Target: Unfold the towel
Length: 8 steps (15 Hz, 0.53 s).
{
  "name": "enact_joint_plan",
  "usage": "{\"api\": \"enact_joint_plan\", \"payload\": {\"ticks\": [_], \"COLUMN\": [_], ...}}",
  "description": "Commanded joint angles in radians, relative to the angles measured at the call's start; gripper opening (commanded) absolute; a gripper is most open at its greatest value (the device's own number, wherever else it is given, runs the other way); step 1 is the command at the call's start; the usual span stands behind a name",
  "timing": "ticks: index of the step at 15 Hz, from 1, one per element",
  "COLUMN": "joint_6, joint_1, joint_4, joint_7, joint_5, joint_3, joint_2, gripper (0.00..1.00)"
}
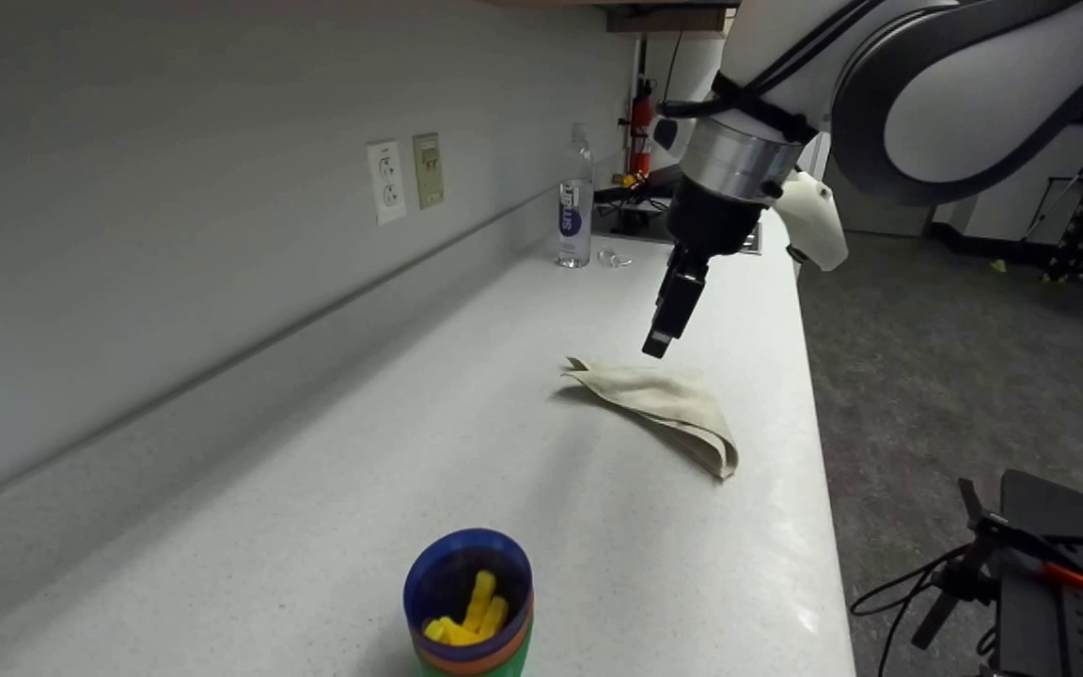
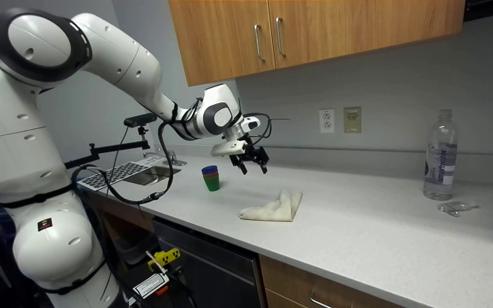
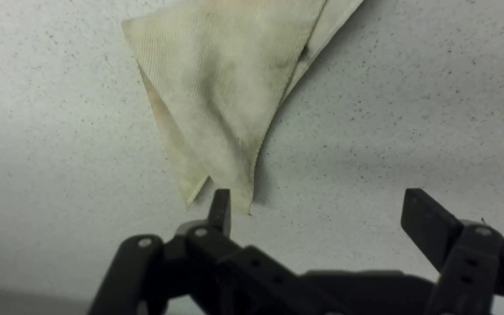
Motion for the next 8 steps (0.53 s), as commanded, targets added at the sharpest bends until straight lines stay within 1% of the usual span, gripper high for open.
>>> {"api": "enact_joint_plan", "payload": {"ticks": [1, 3, 4, 8], "joint_6": [-0.002, 0.006, 0.011, 0.051], "joint_1": [-0.003, -0.004, -0.005, -0.01], "joint_4": [0.009, 0.013, 0.018, 0.04], "joint_7": [-0.002, 0.011, -0.003, -0.004], "joint_5": [0.001, -0.019, -0.005, -0.018], "joint_3": [0.001, -0.001, -0.001, -0.01], "joint_2": [0.009, 0.021, 0.036, 0.093], "gripper": [1.0, 1.0, 1.0, 1.0]}}
